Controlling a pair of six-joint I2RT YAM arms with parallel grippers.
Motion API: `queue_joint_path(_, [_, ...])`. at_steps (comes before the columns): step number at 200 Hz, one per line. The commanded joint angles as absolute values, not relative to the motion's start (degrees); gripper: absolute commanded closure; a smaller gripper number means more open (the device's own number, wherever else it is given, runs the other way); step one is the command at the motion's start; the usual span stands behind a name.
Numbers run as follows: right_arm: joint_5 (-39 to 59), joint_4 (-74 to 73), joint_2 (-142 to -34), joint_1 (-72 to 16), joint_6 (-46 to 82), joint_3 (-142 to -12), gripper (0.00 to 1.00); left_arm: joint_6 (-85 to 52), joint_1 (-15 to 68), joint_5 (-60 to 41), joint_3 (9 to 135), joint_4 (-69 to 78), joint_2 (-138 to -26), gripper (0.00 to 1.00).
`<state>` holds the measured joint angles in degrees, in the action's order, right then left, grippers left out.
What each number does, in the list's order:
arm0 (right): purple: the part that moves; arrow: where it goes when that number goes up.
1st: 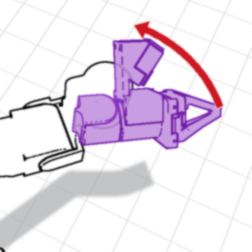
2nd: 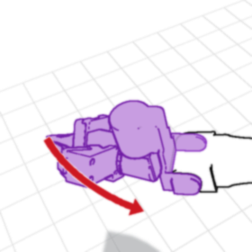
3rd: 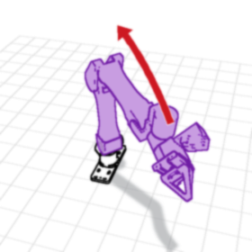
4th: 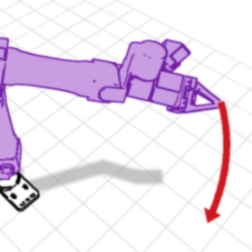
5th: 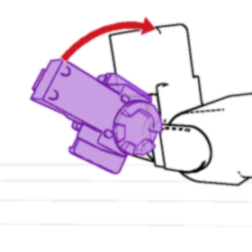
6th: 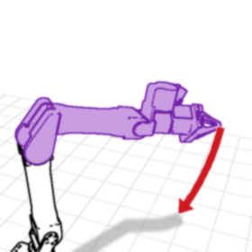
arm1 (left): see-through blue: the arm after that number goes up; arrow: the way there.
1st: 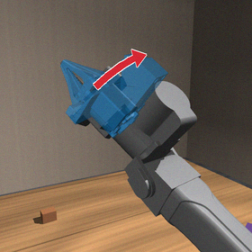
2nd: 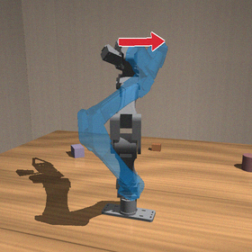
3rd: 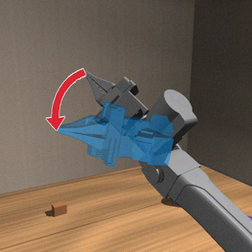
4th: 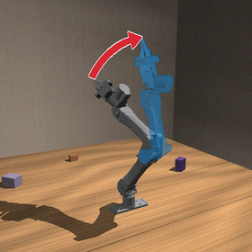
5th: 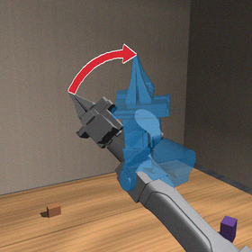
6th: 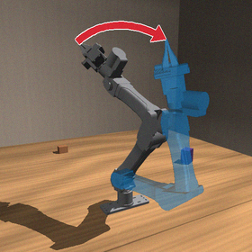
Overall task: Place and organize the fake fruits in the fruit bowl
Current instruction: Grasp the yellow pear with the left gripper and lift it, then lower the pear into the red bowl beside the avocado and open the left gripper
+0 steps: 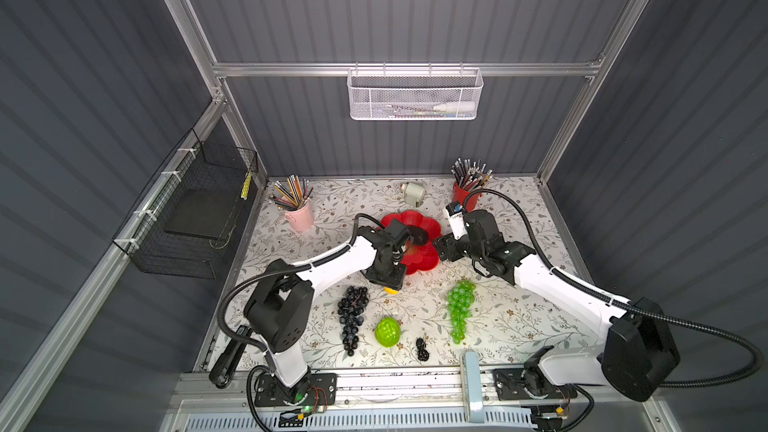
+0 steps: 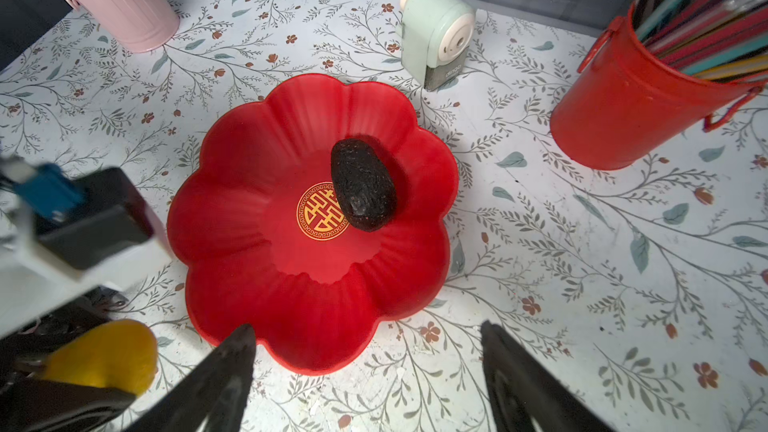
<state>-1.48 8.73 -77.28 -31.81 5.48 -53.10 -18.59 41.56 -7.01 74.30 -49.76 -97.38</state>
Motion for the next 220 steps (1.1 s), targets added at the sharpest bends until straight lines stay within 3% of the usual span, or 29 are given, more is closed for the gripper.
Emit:
queue_joint_path(1, [-0.5, 8.18, -76.58, -31.99, 5.18, -51.5, 0.15, -17.47, 37.44, -10.79, 76.61, -54.08, -94.41, 0.55])
queue_joint_path(37, [-0.55, 9.56, -78.55, -33.1, 3.95, -53.69, 0.15, -18.01, 33.02, -11.79, 86.23, -51.68, -99.63, 0.55])
queue_joint_path(143, [-0.25, 7.75, -78.05, -33.36, 3.6, -52.65, 0.15, -18.31, 30.83, -4.67, 111.35, -48.14, -128.04, 0.57])
queue_joint_path(220, [-0.35, 7.29, -76.22, -33.4, 2.38, -50.28, 0.15, -19.72, 30.83, -3.24, 115.56, -47.51, -133.8, 0.5])
